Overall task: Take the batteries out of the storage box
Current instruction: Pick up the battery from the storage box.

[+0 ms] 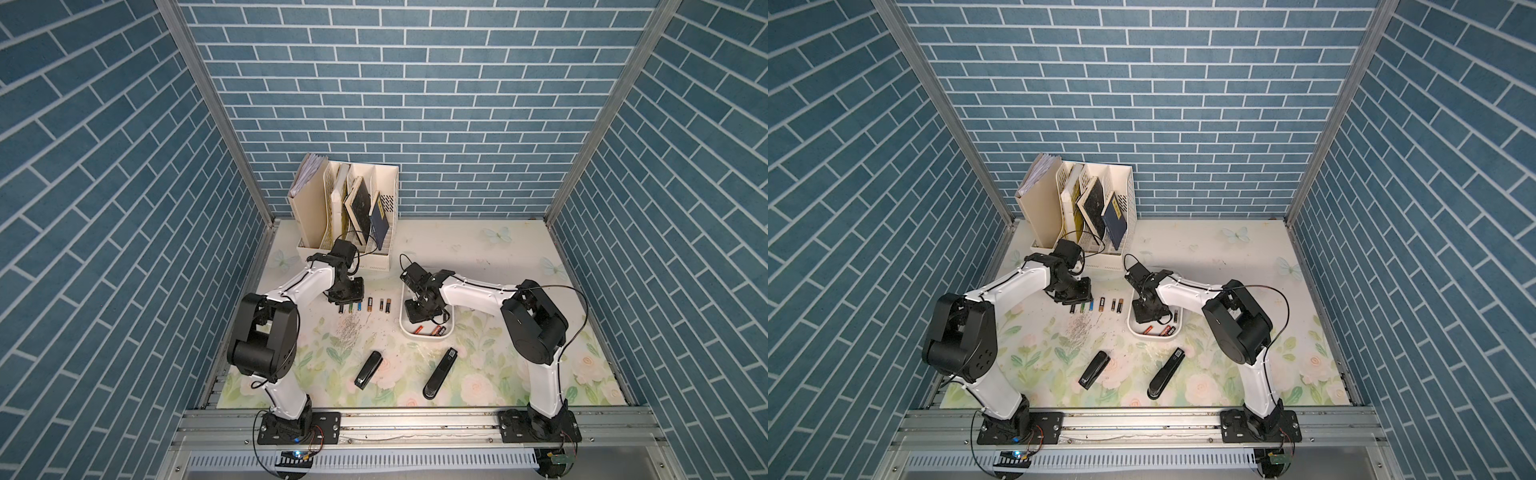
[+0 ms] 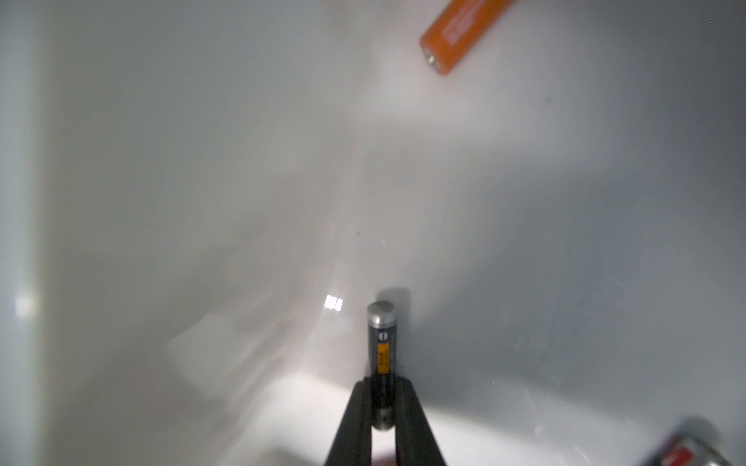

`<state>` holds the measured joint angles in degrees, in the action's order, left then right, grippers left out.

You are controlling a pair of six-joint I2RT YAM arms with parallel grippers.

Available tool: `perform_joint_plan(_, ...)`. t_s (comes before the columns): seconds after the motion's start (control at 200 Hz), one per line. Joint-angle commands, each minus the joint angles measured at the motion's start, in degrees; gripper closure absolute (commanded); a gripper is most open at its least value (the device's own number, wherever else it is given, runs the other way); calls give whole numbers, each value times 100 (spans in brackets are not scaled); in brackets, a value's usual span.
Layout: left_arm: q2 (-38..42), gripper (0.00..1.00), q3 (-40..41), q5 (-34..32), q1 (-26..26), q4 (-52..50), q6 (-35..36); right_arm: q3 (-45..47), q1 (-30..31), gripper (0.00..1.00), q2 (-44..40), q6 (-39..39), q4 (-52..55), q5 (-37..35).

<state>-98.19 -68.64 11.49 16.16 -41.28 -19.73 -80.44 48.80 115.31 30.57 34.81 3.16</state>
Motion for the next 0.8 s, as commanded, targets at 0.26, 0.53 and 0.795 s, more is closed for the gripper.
perform_joint_plan(0.26, 124, 59, -51, -6, 48, -80, -29, -274, -217, 92, -81, -274, 377, 85)
perform_joint_plan(0.53, 102, 59, 3, 25, 80, -21, -31, -410, -486, 92, -447, -367, 609, 297)
perform_joint_plan(0.795, 56, 59, 6, 73, 98, 45, -42, -492, -963, 92, -1110, -494, 1072, 354)
